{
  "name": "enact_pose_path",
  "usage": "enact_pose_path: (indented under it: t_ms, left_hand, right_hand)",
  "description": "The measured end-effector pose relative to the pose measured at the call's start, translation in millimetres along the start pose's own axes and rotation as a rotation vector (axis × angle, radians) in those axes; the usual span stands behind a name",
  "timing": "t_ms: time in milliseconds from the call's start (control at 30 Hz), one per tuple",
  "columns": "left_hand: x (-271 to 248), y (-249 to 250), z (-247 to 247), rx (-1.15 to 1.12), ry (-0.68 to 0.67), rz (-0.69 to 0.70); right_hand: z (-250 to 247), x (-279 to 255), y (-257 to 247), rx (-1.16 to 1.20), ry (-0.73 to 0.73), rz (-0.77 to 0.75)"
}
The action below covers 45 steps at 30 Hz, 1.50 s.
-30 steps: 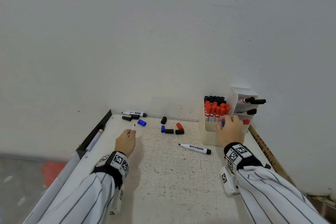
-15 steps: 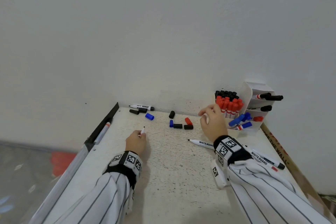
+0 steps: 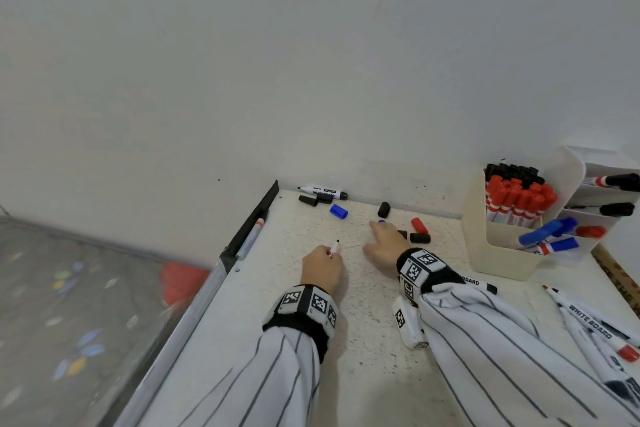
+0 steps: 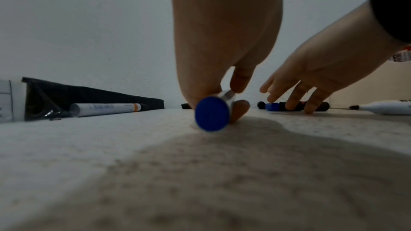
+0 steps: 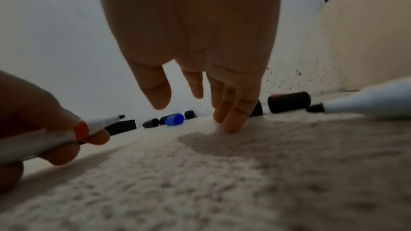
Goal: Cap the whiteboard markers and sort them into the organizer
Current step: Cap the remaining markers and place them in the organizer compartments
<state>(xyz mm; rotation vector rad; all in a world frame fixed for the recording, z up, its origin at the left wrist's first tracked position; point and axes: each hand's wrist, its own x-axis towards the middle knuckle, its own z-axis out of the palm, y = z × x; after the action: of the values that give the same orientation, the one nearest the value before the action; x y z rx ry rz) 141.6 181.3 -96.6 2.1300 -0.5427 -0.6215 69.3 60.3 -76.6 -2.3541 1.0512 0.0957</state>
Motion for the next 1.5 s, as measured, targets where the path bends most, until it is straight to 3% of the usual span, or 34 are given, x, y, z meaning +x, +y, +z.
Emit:
enact_pose_path:
  t_ms: [267, 433, 700, 900, 1067, 1200, 1367, 1500]
  left_hand:
    - [3.1, 0.7, 4.7, -0.042, 0.016, 0.006]
    - [2.7, 0.1, 5.6, -0.032, 0.024, 0.028]
    - [-4.7, 4.2, 4.9, -0.050, 0.024, 0.184]
    - [-10.1, 7.7, 3.1, -0.087, 0.004, 0.261]
    - [-12.2, 6.4, 5.1, -0.039, -0.132, 0.291]
    - [-8.1, 4.0, 6.6, 0.040, -0.176, 0.323]
    - [-8.3, 3.8, 7.4, 0.088, -0.155, 0.337]
    - [-12.1, 7.0, 6.5, 0.083, -0.206, 0.382]
  right_hand:
    - [1.4, 8.5, -4.8, -0.019, 0.114, 0.078]
    - [-1.6, 8.1, -2.3, -0.121, 0.044, 0.048]
    - [0.7, -3.4, 4.2, -0.095, 0.007, -0.014]
    - [-11.2, -19.5, 13.5, 0.222, 0.254, -0.029]
    - [-18.9, -37.5, 28.7, 0.278, 0.397, -0.183]
    - [-18.4, -45.6, 38.7, 0.322, 0.348, -0.253]
    - [-16.3, -45.6, 45.3, 0.420, 0.404, -0.255]
    - [-12.7, -43.5, 39.9, 0.406, 0.248, -0.283]
